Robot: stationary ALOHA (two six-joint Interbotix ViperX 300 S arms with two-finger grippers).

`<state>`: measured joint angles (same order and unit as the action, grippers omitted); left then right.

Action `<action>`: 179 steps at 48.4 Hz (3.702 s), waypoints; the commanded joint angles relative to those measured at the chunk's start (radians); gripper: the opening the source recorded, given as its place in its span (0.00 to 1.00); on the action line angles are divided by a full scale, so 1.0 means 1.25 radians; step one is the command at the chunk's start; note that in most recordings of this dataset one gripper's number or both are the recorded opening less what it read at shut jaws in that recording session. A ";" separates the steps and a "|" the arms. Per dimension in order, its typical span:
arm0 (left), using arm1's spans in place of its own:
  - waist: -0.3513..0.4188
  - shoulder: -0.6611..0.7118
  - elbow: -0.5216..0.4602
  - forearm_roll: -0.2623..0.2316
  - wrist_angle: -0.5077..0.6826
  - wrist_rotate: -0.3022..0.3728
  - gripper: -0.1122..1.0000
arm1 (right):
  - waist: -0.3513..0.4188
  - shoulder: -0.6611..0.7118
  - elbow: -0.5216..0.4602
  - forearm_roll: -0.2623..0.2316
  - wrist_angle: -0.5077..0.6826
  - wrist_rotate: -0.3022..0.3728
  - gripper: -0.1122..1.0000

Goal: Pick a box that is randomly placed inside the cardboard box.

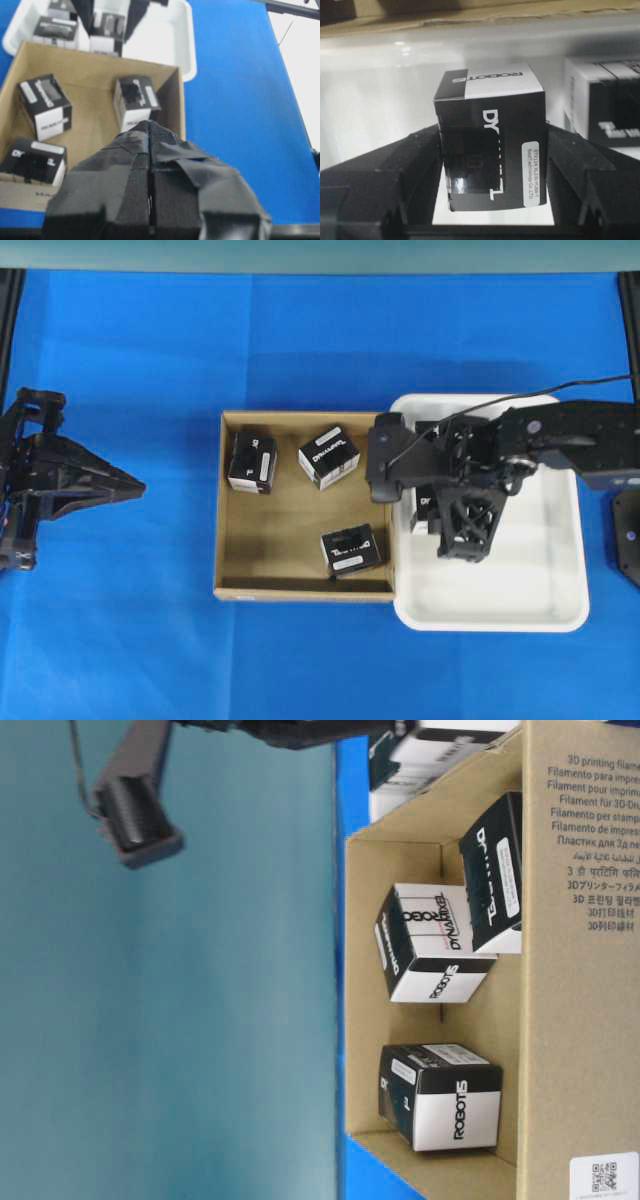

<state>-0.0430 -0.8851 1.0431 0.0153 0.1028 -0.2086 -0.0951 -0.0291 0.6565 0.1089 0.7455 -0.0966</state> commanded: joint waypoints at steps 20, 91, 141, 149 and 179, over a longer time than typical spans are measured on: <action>0.002 0.004 -0.017 0.001 -0.005 -0.001 0.04 | 0.000 0.037 0.000 0.004 -0.025 0.004 0.63; 0.000 -0.036 -0.020 0.001 -0.009 0.005 0.04 | -0.017 -0.512 0.091 0.005 -0.297 0.065 0.99; -0.006 -0.077 -0.052 0.001 -0.071 0.054 0.04 | -0.009 -0.847 0.241 0.001 -0.336 0.069 0.98; -0.006 -0.096 -0.061 0.002 -0.064 0.061 0.04 | -0.009 -0.860 0.243 0.001 -0.334 0.069 0.98; -0.007 -0.115 -0.065 0.002 -0.026 0.063 0.04 | -0.009 -0.863 0.245 0.004 -0.333 0.070 0.98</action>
<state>-0.0506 -1.0324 0.9894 0.0153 0.0752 -0.1319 -0.1043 -1.1075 0.9710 0.1104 0.3344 -0.0107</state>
